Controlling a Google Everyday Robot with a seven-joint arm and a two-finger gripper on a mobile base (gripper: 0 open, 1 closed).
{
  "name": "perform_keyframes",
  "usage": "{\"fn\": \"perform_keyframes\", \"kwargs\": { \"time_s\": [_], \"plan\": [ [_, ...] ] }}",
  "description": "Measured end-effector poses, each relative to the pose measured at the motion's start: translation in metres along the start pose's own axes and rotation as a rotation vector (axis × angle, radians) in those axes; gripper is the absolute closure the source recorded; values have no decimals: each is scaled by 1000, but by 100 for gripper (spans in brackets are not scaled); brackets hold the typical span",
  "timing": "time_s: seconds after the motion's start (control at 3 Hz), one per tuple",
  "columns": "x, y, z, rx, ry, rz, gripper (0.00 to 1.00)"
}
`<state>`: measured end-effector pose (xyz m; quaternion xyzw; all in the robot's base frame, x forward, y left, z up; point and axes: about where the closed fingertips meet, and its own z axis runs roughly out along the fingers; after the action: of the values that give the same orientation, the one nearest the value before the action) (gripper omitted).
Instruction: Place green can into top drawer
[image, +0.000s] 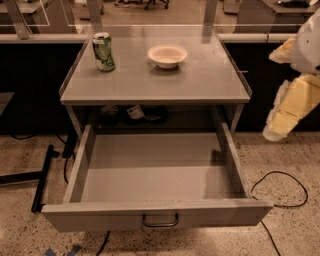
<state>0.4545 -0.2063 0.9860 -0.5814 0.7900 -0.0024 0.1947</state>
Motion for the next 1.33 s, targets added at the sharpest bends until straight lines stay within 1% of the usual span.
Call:
{"fn": "perform_keyframes", "kwargs": {
  "time_s": [0.33, 0.67, 1.0, 1.33],
  "plan": [
    [-34, -24, 3, -30, -152, 98, 0],
    [-90, -44, 4, -81, -319, 189, 0],
    [-158, -59, 3, -96, -443, 296, 0],
    [-159, -59, 3, -96, -445, 297, 0]
  ]
}}
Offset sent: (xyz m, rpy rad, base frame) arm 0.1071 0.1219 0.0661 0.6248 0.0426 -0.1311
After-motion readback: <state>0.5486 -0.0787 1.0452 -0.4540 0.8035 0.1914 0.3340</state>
